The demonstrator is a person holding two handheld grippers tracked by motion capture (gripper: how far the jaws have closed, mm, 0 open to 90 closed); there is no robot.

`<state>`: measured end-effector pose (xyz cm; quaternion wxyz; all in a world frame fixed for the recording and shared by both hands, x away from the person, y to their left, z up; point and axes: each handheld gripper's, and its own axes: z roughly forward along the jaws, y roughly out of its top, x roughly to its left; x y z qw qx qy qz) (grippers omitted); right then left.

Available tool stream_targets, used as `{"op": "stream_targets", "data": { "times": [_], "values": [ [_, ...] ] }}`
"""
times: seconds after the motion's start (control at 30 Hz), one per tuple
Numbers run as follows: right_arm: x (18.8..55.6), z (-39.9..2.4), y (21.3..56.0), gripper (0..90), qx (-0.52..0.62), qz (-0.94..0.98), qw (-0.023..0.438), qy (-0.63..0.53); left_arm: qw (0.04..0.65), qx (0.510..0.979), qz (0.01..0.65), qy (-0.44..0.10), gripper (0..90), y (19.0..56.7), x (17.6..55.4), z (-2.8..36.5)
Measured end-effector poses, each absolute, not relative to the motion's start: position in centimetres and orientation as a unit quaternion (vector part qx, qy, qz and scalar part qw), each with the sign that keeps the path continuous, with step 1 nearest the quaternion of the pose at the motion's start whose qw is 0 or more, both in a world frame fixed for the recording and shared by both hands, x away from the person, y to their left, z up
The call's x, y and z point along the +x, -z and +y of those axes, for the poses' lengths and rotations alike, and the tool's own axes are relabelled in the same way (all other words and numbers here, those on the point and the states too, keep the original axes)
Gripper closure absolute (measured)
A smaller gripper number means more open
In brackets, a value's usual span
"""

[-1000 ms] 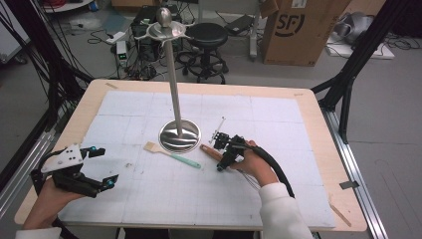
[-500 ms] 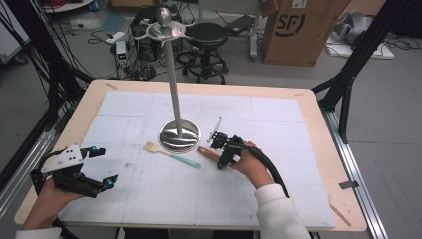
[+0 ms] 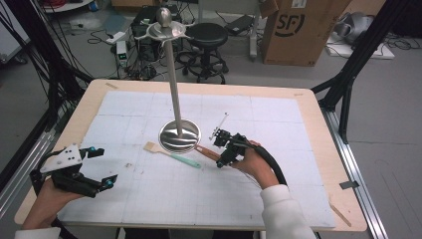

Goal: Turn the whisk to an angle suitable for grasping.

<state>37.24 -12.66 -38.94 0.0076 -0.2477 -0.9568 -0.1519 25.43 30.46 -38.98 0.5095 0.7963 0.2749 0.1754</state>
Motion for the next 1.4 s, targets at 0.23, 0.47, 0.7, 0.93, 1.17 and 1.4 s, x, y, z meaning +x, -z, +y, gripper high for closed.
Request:
{"op": "stream_targets", "data": {
  "times": [0.23, 0.47, 0.7, 0.93, 1.17, 1.4],
  "values": [
    [36.6, -13.9, 37.2, 70.3, -0.226, -0.952, 0.018, 0.206, 0.509, 0.797, 0.275, -0.176, 1.6, 39.0, 25.4, 30.5],
    [35.7, -14.6, 35.8, 70.4, -0.195, -0.948, 0.029, 0.252, 0.508, 0.797, 0.276, -0.176, 1.6, 39.0, 25.4, 30.5],
    [35.0, -15.6, 34.2, 70.4, -0.157, -0.94, 0.045, 0.301, 0.507, 0.798, 0.275, -0.177, 1.7, 39.0, 25.4, 30.5],
    [34.6, -16.5, 33.1, 70.4, -0.148, -0.929, 0.051, 0.335, 0.505, 0.799, 0.275, -0.178, 1.6, 39.0, 25.4, 30.5],
    [33.9, -17.3, 31.6, 70.4, -0.13, -0.918, 0.049, 0.371, 0.502, 0.8, 0.277, -0.177, 1.6, 39.1, 25.4, 30.4],
    [33.4, -18.0, 30.2, 70.4, -0.116, -0.901, 0.049, 0.414, 0.502, 0.8, 0.277, -0.177, 1.6, 39.1, 25.4, 30.4]
  ]
}}
